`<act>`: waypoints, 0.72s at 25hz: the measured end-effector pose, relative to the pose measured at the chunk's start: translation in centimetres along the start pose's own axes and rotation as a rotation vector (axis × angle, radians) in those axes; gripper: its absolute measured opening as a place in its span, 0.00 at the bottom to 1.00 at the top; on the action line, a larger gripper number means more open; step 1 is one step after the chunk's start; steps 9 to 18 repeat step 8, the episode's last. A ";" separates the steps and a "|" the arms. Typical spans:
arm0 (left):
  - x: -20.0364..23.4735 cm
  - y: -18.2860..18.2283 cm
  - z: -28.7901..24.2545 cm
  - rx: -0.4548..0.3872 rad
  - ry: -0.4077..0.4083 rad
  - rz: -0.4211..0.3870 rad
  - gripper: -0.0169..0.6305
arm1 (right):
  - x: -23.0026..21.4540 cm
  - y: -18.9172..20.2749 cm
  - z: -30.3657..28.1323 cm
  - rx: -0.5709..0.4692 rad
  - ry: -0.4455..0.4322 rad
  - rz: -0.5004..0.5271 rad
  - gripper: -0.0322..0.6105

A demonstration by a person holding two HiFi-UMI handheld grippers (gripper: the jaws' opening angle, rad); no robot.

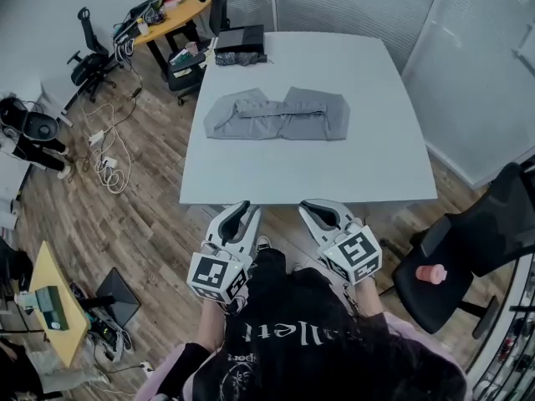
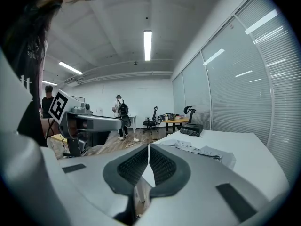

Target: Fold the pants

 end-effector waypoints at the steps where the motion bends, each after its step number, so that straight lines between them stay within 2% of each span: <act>1: 0.0 0.0 0.1 0.000 -0.001 -0.001 0.19 | 0.0 0.0 0.1 -0.001 0.001 0.000 0.09; 18: -0.4 -0.3 1.1 -0.012 -0.010 -0.001 0.19 | 0.6 -0.2 0.8 -0.007 0.006 0.006 0.09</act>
Point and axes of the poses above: the fingertips, and each gripper's own axes: z backward along the fingers, x to its left, y out of its underside, the point moved 4 cm from there along z, backward along the fingers, and after that the axes turned 7 degrees about -y, right-handed, at the moved point
